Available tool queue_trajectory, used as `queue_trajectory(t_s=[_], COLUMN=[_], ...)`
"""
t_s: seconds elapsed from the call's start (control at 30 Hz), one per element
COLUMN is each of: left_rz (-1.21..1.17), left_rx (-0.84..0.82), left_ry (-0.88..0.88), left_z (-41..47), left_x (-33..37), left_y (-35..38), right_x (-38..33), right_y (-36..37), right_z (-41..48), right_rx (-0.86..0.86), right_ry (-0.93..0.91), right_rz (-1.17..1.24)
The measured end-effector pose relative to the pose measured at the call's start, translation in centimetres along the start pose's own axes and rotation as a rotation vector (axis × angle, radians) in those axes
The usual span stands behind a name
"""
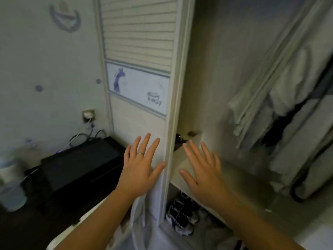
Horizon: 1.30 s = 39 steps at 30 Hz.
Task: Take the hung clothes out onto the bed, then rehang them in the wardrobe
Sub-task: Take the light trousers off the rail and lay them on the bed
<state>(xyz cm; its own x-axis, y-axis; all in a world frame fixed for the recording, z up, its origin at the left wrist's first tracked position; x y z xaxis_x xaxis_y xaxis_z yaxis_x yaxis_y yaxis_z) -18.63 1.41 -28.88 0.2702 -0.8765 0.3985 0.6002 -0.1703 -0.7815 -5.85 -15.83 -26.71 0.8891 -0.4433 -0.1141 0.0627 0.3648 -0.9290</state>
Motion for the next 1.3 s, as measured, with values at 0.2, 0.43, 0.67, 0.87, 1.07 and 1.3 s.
queue_trajectory(t_s=[0.2,0.43,0.67,0.87,1.07,1.3], left_rz=[-0.071,-0.108,-0.187,-0.323,-0.471,-0.635], left_rx=[0.081,0.186,0.231,0.18,-0.042,-0.2], left_ry=[0.311,0.531,0.698,0.77,0.787,0.876], left_z=[15.0,30.1,44.1,53.6,60.2,62.7], left_x=[8.9,17.8,23.8,29.1,33.2,36.6], left_y=[1.2,-0.1,-0.8,-1.7,-0.7,0.3], right_x=[7.5,13.5,17.3,20.2,23.3,25.4], right_y=[-10.0,-20.8,-30.1,-38.0,-43.3,-45.4], right_z=[3.8,9.5,16.0,23.1,29.6,33.2], right_rx=[0.175,0.382,0.493,0.552,0.476,0.45], right_ry=[0.118,0.21,0.293,0.41,0.661,0.904], right_rz=[-0.156,-0.408,-0.683,-0.925,-1.027,-0.96])
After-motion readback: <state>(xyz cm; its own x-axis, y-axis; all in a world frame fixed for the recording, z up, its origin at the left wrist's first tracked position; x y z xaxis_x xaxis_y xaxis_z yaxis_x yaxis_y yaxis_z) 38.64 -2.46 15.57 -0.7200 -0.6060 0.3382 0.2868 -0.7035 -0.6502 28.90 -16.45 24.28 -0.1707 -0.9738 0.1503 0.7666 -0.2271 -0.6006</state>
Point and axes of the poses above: each hand's wrist, its own z-axis towards the middle knuckle, its own y-axis out of the palm, x = y × z, the point moved 2 cm from there along z, towards the middle knuckle, and after that the axes turned 6 degrees about -z, right-handed, at the moved point
